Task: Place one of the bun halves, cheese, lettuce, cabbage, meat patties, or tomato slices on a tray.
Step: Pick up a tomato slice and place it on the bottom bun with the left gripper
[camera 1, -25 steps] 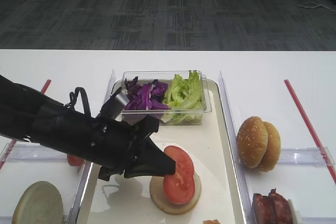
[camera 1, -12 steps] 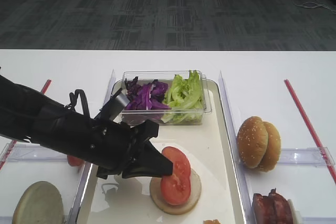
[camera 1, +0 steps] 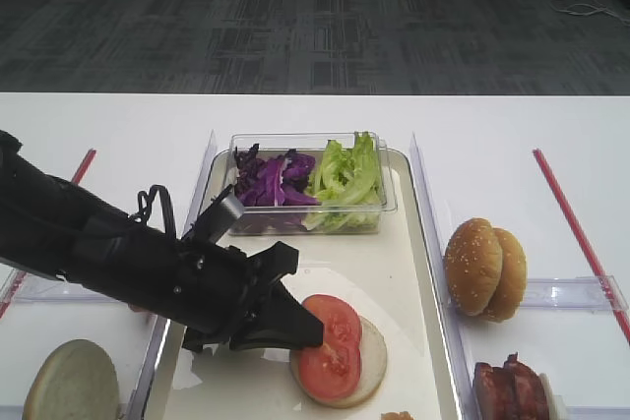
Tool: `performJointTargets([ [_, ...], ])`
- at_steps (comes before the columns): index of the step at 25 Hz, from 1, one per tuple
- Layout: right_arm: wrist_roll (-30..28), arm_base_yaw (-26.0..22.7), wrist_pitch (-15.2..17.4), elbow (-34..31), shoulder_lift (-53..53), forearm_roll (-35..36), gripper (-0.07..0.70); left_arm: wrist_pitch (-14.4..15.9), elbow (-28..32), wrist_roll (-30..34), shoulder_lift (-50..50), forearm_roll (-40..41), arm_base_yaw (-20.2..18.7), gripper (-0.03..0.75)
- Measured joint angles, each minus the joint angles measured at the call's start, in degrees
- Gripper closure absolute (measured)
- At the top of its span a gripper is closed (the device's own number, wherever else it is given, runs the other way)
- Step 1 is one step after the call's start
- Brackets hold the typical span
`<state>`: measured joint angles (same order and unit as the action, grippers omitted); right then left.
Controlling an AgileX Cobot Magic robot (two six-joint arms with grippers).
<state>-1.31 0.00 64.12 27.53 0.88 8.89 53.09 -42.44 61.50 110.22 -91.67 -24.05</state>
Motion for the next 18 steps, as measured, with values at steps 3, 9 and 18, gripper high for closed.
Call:
performJointTargets([
  [3,0.00,0.00,0.00,0.00,0.00,0.00,0.178,0.27,0.00,0.15,0.00,0.00,0.00,0.678],
  [9,0.00,0.00,0.00,0.00,0.00,0.00,0.178,0.64,0.00,0.28,0.00,0.00,0.00,0.627],
  [18,0.00,0.00,0.00,0.00,0.00,0.00,0.178,1.64,0.00,-0.13,0.00,0.00,0.00,0.364],
])
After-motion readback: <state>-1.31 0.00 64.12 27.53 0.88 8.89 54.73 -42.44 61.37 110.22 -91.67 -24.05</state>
